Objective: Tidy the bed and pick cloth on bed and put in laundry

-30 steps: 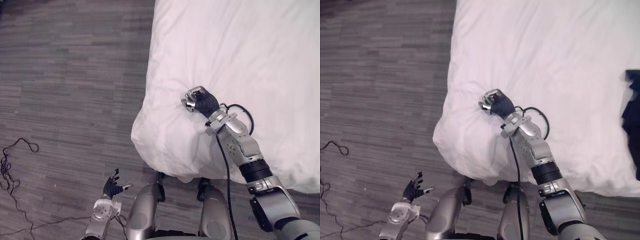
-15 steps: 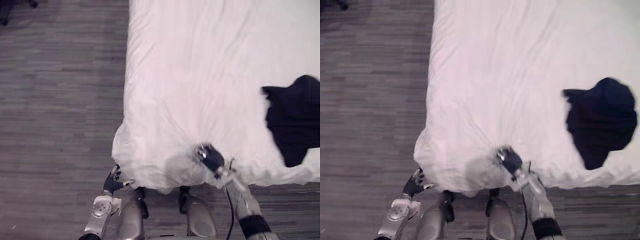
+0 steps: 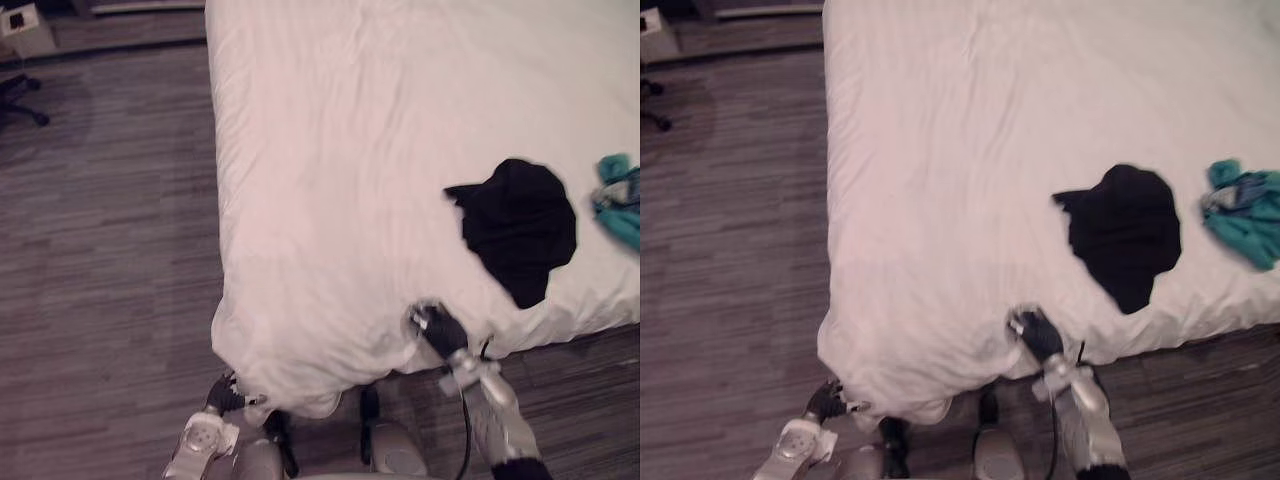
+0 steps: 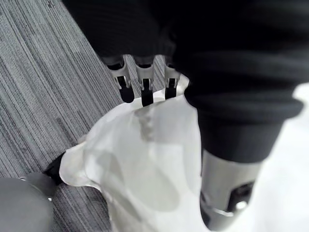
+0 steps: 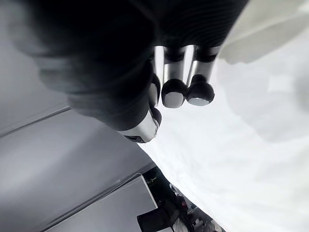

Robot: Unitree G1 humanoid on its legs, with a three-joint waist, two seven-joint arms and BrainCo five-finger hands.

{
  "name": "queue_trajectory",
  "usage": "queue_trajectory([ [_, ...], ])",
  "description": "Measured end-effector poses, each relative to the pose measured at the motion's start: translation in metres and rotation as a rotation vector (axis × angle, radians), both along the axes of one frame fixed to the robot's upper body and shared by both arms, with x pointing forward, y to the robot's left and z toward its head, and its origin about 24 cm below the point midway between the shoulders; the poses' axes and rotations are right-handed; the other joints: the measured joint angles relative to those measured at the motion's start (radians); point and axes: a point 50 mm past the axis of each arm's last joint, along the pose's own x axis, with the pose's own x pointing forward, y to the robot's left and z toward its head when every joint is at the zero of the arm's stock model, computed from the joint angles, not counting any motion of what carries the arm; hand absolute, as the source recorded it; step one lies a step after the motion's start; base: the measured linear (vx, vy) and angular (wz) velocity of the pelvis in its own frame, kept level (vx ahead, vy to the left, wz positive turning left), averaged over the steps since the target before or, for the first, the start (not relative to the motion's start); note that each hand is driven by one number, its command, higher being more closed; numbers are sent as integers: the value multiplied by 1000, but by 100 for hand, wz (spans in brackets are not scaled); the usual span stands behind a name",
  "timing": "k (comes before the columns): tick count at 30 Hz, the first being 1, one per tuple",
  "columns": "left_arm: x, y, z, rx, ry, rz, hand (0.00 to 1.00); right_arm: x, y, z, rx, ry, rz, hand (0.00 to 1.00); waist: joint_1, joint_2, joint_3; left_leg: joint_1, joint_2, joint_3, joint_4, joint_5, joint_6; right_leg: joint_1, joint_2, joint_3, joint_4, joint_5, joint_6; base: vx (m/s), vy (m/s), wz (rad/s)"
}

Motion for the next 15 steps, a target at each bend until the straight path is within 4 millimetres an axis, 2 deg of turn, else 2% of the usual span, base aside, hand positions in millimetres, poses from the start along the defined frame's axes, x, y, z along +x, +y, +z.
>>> queue_trajectory([
  [1,4,-1,2,2,-8,-11,0,9,0,7,-5,-35,-8,100,1,4,7,-19,-1,-3,19,-5,6,-11,-5,1,3,3,1,-150,47,12],
  [2,18,-5,7,4,-42,-39,0,33,-4,30,-37,-120,-36,100,7,25,48,-71,-4,-15,87,-24,24,-38,-19,1,24,10,7,-141,44,16],
  [3,24,-7,10,2,-58,-49,0,41,-6,39,-53,-152,-49,100,9,35,67,-88,-5,-18,112,-30,30,-47,-25,1,33,12,8,-177,55,16],
  [5,51,-18,25,-15,-144,-89,0,75,-21,80,-76,-279,-172,100,19,86,144,-165,-6,-18,183,-48,48,-113,-44,11,70,23,19,-234,71,5],
  [7,64,-24,35,-34,-199,-102,0,89,-29,104,-22,-338,-278,100,28,115,184,-210,-6,-7,201,-52,49,-165,-51,23,92,29,18,-150,46,-7],
  [8,67,-25,38,-41,-216,-101,0,92,-31,110,-7,-351,-315,100,36,118,193,-227,-5,8,205,-53,50,-195,-52,37,102,31,17,-134,39,-18],
  [11,74,-29,43,-50,-243,-106,0,87,-36,115,36,-382,-386,100,36,120,214,-273,9,30,238,-61,57,-244,-48,50,117,35,14,-30,8,-19],
  [15,75,-37,44,-84,-265,-85,0,76,-40,101,53,-351,-454,100,25,118,224,-267,19,56,259,-74,57,-246,-41,70,117,38,18,61,2,-20],
])
